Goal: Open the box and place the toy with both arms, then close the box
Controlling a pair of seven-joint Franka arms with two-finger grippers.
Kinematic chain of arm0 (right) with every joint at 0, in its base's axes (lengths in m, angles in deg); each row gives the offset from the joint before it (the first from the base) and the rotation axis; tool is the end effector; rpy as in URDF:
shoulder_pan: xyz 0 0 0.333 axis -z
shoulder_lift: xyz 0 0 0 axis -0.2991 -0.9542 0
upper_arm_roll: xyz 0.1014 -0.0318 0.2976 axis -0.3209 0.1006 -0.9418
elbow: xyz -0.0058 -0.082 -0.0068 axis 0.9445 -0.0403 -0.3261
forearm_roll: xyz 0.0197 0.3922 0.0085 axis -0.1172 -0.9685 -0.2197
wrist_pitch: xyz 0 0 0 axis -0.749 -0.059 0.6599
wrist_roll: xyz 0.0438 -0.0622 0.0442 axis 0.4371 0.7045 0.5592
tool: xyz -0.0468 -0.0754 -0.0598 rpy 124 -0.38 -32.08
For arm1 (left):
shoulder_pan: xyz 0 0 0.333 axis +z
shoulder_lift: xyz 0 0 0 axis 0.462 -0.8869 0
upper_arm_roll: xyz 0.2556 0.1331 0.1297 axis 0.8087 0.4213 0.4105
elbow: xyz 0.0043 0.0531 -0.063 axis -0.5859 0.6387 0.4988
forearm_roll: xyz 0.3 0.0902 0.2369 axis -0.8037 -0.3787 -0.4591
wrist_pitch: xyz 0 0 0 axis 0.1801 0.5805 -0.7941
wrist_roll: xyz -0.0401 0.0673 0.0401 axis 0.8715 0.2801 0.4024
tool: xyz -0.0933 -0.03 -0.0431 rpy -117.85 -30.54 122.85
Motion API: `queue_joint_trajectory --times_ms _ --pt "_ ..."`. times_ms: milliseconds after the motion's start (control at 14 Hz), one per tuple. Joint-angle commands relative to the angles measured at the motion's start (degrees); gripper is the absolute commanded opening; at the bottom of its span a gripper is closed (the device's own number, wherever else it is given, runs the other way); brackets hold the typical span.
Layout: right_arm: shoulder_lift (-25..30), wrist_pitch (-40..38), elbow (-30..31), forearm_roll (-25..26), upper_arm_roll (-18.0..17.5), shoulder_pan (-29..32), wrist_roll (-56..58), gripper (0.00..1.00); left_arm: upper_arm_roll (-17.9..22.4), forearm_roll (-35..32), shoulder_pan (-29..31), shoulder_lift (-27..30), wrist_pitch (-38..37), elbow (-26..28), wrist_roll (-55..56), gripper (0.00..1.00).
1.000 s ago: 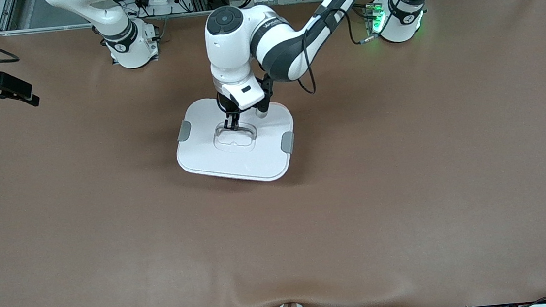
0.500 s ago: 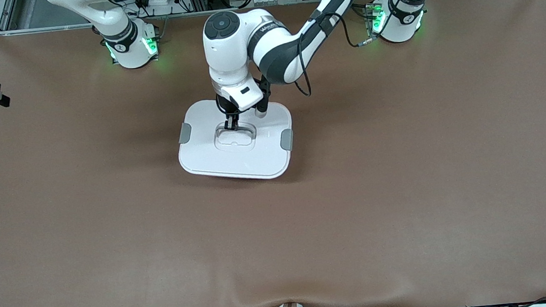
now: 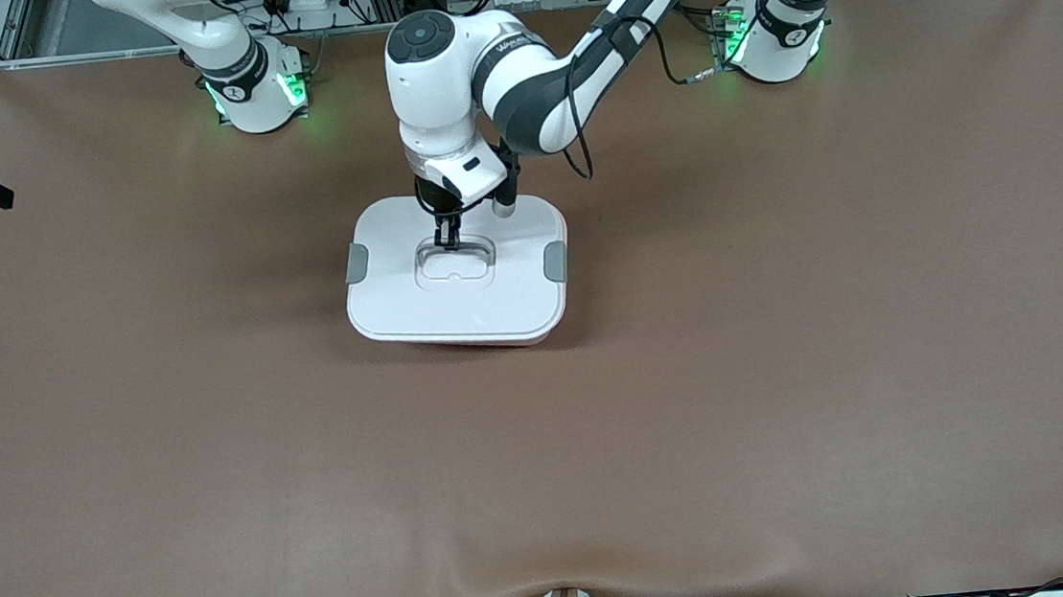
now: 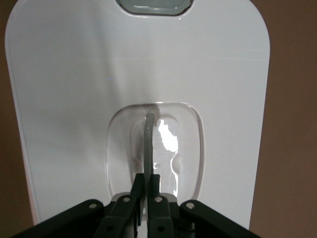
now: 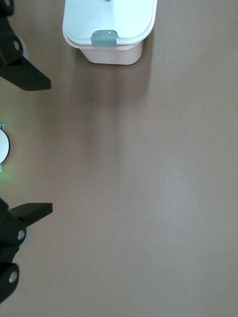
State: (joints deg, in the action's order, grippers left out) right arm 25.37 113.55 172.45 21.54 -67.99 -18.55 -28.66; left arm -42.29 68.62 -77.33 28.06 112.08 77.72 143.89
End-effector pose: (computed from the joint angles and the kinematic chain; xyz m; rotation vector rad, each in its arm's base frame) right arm 0.5058 -0.0608 0.6586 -3.0949 -0.0437 0.0667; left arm 0.4204 -0.6190 0.3779 2.1853 2.0071 0.1289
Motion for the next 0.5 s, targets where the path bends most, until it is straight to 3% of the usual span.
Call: queue_joint_trajectory --times_ms 0,429 --pt "-1.85 -1.52 -2.85 0.09 -0.42 0.09 0.31 1.00 0.51 -2.57 -0.72 -0.52 -0.76 -1.15 2.18 0.00" --pt "-1.85 -1.78 -4.16 0.34 -0.60 -1.48 0.22 1.00 0.42 -2.75 -0.99 -0.87 -0.76 -0.80 1.74 0.00"
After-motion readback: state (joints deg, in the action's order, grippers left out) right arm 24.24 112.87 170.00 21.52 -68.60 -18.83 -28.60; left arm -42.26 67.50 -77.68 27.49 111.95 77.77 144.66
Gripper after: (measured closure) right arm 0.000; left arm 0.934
